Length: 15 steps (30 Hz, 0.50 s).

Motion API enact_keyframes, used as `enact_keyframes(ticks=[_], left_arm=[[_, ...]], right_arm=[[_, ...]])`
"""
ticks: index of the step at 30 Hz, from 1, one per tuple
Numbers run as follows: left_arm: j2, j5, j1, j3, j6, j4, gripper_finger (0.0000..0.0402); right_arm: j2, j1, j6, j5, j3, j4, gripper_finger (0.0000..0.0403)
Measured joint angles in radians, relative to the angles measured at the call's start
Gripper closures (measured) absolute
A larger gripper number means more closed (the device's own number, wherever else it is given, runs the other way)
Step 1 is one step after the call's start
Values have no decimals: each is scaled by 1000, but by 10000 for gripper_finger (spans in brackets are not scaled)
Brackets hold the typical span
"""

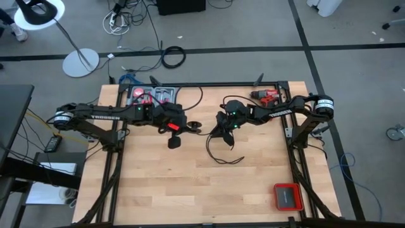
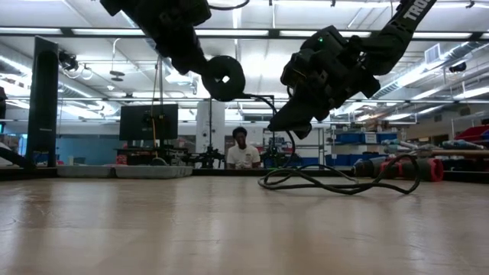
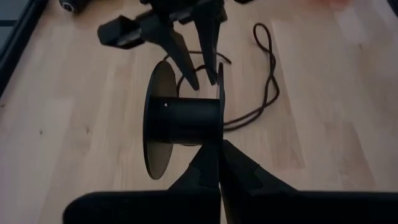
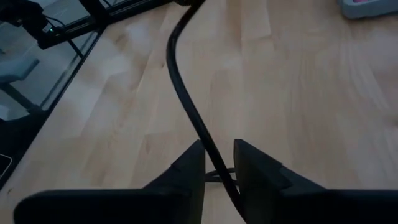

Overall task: Coil cords
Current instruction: Coil the black wire on the black spool

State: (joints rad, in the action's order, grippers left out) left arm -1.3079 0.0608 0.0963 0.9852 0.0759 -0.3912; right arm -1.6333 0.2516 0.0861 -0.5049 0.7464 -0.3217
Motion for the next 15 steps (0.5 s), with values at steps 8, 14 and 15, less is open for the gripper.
enact_keyframes(ticks=[8,14,15], left_arm=[[0,0,0,0,2,-25,401],[0,0,0,0,1,-37,401],[0,0,0,0,0,-38,401]], right_arm=[[0,0,-7,0,0,11,334],[0,0,-18,0,0,28,335],[0,0,-19,0,0,28,335]])
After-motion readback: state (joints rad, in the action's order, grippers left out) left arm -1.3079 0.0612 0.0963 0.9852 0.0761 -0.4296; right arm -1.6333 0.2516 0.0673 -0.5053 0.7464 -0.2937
